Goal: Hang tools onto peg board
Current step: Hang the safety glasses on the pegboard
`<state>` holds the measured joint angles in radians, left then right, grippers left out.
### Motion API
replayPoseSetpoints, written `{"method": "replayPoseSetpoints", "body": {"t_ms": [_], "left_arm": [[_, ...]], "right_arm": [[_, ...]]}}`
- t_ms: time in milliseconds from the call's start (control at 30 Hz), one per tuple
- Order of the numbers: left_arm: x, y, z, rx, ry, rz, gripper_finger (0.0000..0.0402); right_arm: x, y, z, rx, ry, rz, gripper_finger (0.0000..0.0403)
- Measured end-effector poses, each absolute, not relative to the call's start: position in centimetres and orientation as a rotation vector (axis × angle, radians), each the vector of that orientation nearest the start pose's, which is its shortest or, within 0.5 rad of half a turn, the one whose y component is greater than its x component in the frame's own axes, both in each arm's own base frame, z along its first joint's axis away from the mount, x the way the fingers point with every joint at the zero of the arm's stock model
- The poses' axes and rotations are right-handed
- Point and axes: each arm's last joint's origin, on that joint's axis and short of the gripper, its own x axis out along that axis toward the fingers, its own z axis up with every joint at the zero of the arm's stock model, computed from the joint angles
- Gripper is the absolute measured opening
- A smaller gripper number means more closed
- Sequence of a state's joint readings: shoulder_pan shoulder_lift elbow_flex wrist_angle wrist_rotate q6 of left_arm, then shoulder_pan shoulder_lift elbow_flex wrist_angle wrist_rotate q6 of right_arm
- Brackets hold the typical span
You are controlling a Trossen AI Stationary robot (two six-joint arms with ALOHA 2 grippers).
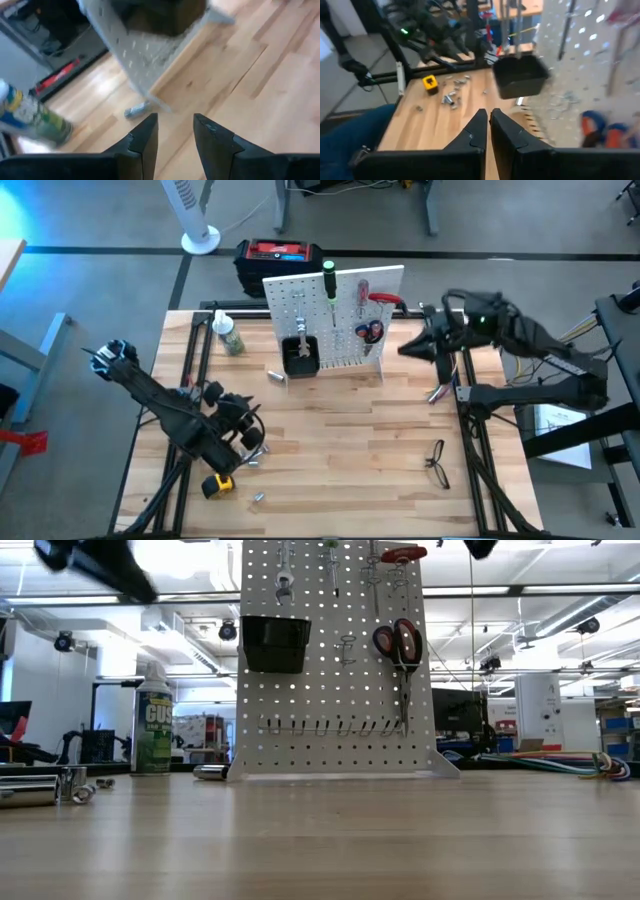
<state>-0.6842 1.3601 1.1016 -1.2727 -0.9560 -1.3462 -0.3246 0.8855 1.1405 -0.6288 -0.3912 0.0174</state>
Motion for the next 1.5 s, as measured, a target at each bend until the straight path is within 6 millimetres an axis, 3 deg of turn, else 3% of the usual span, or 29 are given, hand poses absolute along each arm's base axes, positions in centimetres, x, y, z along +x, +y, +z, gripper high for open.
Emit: {"method": "replayPoseSetpoints", "body": {"t_ms": [267,567,800,1000,1267,1433,1500], "left_arm": [[16.9,-11.0,23.3,-0.235,0.715,0.663,0.0114],[16.5,-10.5,19.3,-0.347,0.584,0.423,0.0114],[16.5,-9.4,16.8,-0.355,0.534,0.479,0.0114],[17.5,-9.5,16.4,-0.376,0.506,0.525,0.0114],[20.3,-11.0,16.4,-0.3,0.455,0.605,0.0114],[22.1,-12.2,15.7,-0.263,0.486,0.616,0.0114],[22.5,-12.2,15.1,-0.264,0.577,0.567,0.0114]], "right_arm": [[15.4,-2.6,34.0,0.223,0.344,0.129,0.0008],[15.8,-1.8,28.9,0.279,0.475,0.168,0.0008],[16.3,-1.9,24.3,0.404,0.624,0.108,0.0008],[16.6,-2.1,20.1,0.528,0.72,0.019,0.0008],[16.0,-1.7,19.0,0.634,0.796,-0.181,0.0008],[15.4,-0.4,18.4,0.638,0.897,-0.309,0.0008],[15.2,0.3,18.1,0.645,0.94,-0.326,0.0008]]}}
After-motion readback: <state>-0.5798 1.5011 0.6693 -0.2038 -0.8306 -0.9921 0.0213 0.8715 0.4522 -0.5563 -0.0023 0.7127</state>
